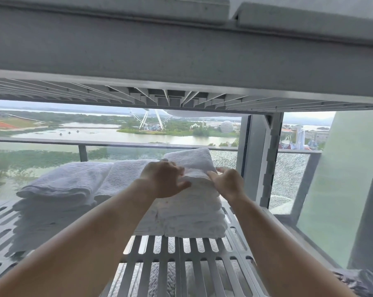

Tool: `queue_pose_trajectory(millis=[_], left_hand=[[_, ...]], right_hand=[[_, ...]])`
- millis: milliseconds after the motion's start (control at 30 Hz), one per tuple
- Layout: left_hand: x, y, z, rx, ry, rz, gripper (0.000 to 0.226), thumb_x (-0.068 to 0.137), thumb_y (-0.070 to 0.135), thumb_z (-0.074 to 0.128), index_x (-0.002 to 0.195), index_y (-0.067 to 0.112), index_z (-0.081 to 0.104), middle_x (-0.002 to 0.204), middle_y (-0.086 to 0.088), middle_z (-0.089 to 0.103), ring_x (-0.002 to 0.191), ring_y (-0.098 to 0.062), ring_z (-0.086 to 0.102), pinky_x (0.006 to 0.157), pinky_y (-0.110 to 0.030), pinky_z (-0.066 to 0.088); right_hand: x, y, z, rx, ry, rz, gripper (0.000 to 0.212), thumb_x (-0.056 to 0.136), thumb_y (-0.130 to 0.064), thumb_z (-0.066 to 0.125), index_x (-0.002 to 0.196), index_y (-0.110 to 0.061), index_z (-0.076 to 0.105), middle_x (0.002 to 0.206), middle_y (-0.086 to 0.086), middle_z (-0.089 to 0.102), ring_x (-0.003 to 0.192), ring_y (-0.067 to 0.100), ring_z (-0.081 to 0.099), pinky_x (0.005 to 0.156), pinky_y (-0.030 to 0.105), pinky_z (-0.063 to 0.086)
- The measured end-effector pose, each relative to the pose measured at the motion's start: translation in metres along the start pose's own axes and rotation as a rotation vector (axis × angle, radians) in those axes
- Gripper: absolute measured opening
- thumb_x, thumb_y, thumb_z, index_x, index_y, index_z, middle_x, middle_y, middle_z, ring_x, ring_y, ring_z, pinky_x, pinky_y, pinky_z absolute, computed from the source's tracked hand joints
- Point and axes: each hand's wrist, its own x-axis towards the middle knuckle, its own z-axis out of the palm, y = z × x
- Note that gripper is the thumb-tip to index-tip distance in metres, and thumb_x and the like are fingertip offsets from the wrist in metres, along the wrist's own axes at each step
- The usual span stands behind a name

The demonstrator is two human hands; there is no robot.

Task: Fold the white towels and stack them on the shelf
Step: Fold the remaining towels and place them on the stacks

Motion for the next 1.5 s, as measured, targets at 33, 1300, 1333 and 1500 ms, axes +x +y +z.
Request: queue_pose_trajectory(millis=[33, 1300, 1333, 1500], left_hand=[[0.001, 0.000, -0.002, -0.002, -0.009, -0.031, 0.069, 0.093, 0.075, 0.020, 0.119, 0.025, 0.059, 0.117, -0.004, 0.062, 0.114, -0.024, 0.056, 0.083, -0.041, 0.047], [0.081, 0.029, 0.028, -0.587, -0.489, -0.215, 0.062, 0.099, 0.064, 0.031, 0.156, 0.042, 0.023, 0.166, 0.003, 0.018, 0.153, -0.023, 0.016, 0.125, -0.044, 0.008], [0.078, 0.025, 0.025, -0.720, -0.473, -0.211, 0.060, 0.102, 0.057, 0.035, 0.156, 0.032, 0.029, 0.165, 0.002, 0.023, 0.151, -0.021, 0.020, 0.124, -0.041, 0.010], [0.046, -0.016, 0.012, -0.658, -0.074, -0.230, 0.044, 0.106, 0.034, 0.033, 0.131, 0.014, 0.063, 0.140, -0.011, 0.059, 0.127, -0.029, 0.054, 0.109, -0.038, 0.040]], right_hand=[[0.001, -0.003, 0.000, -0.064, -0.006, -0.032, 0.045, 0.090, -0.045, 0.063, 0.127, -0.020, 0.066, 0.120, 0.011, 0.069, 0.115, 0.032, 0.061, 0.093, 0.033, 0.045], [-0.033, 0.036, 0.046, 0.473, -0.231, 0.209, 0.071, 0.092, -0.075, 0.032, 0.141, -0.027, 0.048, 0.125, 0.009, 0.063, 0.113, 0.027, 0.059, 0.101, 0.045, 0.044], [-0.033, 0.035, 0.042, 0.476, -0.233, 0.203, 0.070, 0.091, -0.075, 0.035, 0.137, -0.024, 0.051, 0.121, 0.009, 0.064, 0.110, 0.028, 0.060, 0.100, 0.045, 0.046], [-0.032, 0.006, 0.034, 0.126, 0.147, -0.114, 0.052, 0.097, -0.051, 0.043, 0.138, -0.020, 0.043, 0.137, 0.009, 0.055, 0.124, 0.027, 0.052, 0.106, 0.047, 0.041]])
